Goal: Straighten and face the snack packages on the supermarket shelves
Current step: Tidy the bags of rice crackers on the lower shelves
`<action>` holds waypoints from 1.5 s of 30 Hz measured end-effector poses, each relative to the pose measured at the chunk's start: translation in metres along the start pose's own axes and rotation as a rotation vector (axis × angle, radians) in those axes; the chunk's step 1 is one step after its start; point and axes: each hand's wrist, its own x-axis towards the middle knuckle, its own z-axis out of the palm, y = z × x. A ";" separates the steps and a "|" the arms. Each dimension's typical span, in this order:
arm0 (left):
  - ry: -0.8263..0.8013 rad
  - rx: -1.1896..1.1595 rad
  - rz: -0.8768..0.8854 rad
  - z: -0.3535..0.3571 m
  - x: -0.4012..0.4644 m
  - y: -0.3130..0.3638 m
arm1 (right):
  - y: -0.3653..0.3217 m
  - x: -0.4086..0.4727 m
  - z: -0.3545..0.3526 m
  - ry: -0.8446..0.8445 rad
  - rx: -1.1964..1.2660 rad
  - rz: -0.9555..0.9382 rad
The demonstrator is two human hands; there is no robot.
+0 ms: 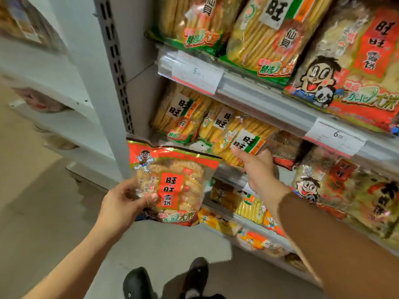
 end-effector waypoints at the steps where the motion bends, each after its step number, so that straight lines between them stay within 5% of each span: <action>1: -0.021 -0.014 -0.004 -0.005 -0.001 -0.003 | -0.003 -0.001 0.010 0.006 -0.004 -0.011; 29: -0.113 -0.073 -0.038 -0.019 0.004 -0.009 | -0.010 0.006 0.072 -0.046 -0.150 0.168; 37: -0.301 -0.031 -0.003 0.042 0.005 0.013 | 0.044 -0.092 -0.025 0.133 0.072 0.082; 45: -0.432 0.190 0.107 0.150 0.008 0.058 | 0.069 -0.130 -0.102 0.042 0.100 0.158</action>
